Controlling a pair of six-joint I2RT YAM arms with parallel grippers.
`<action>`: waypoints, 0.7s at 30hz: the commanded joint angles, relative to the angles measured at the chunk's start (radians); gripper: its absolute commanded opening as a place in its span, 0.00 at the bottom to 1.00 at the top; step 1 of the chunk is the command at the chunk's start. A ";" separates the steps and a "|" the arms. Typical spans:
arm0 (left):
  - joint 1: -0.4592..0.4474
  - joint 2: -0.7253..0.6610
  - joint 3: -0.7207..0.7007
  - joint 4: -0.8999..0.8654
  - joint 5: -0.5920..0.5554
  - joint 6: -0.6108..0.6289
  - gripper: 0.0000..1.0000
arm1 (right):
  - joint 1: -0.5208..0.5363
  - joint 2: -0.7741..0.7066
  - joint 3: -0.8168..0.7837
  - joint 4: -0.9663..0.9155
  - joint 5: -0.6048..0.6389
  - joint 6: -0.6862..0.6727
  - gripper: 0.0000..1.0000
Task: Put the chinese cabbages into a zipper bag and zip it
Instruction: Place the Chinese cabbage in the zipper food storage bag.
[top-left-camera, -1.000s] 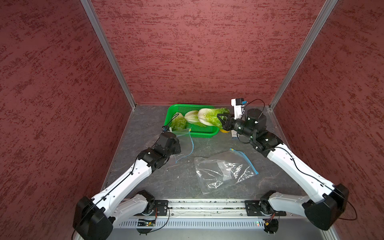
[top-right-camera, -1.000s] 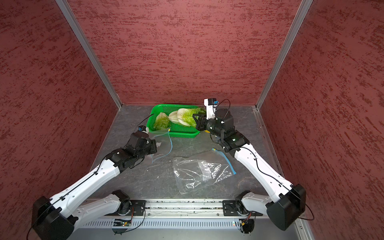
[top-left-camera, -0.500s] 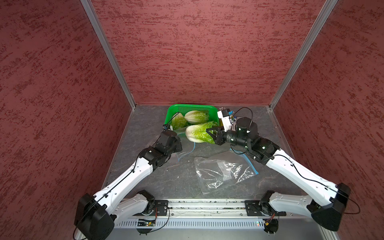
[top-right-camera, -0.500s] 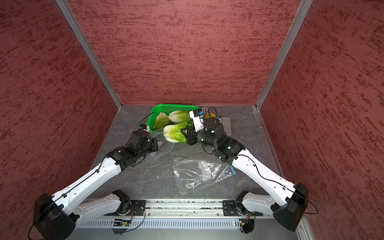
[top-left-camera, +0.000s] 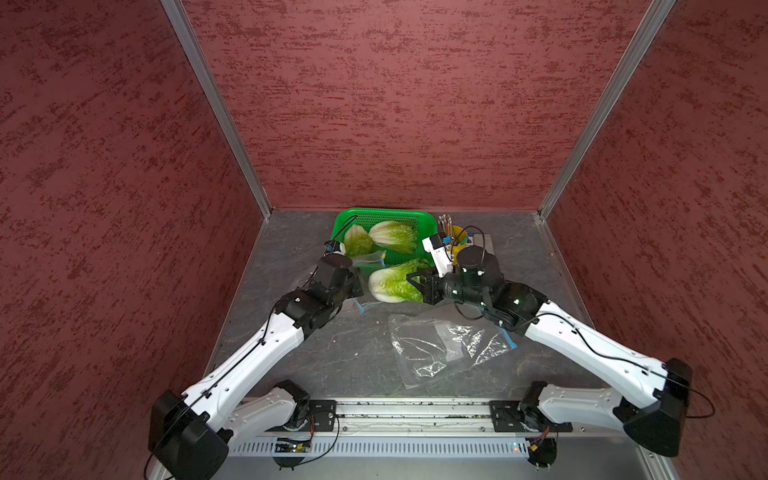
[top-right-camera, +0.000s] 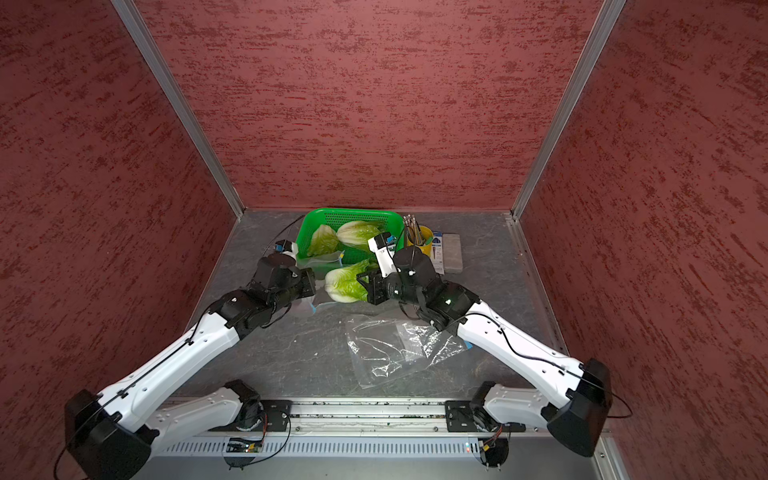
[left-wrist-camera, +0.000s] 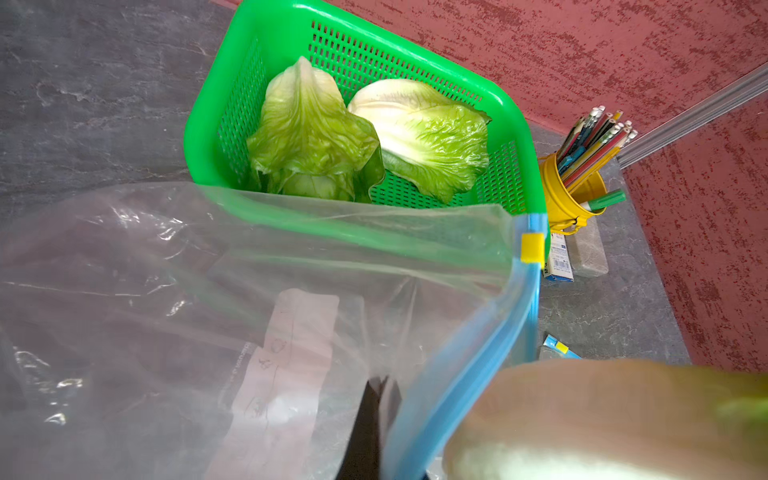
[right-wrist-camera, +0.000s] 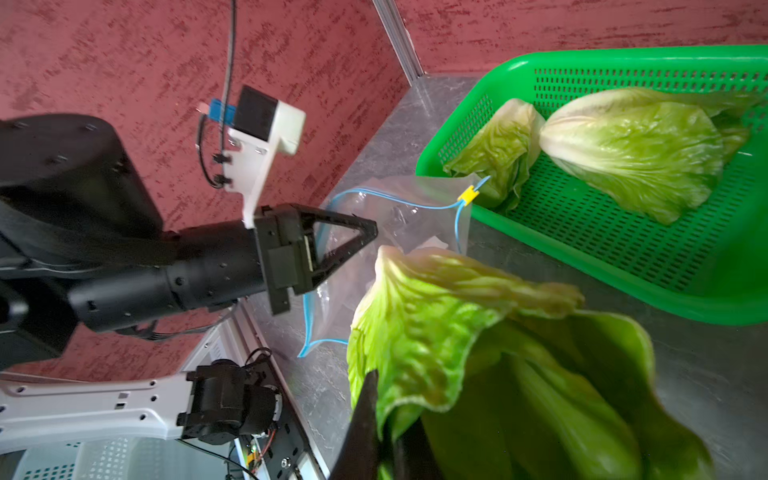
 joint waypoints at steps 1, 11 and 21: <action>0.002 -0.025 0.028 0.026 -0.005 0.047 0.00 | 0.025 0.015 0.045 -0.061 0.078 -0.064 0.00; -0.010 -0.053 0.017 0.059 0.041 0.088 0.00 | 0.046 0.062 0.077 0.064 -0.062 -0.079 0.00; -0.014 -0.056 0.014 0.086 0.098 0.116 0.00 | 0.048 0.069 0.039 0.142 -0.174 -0.107 0.00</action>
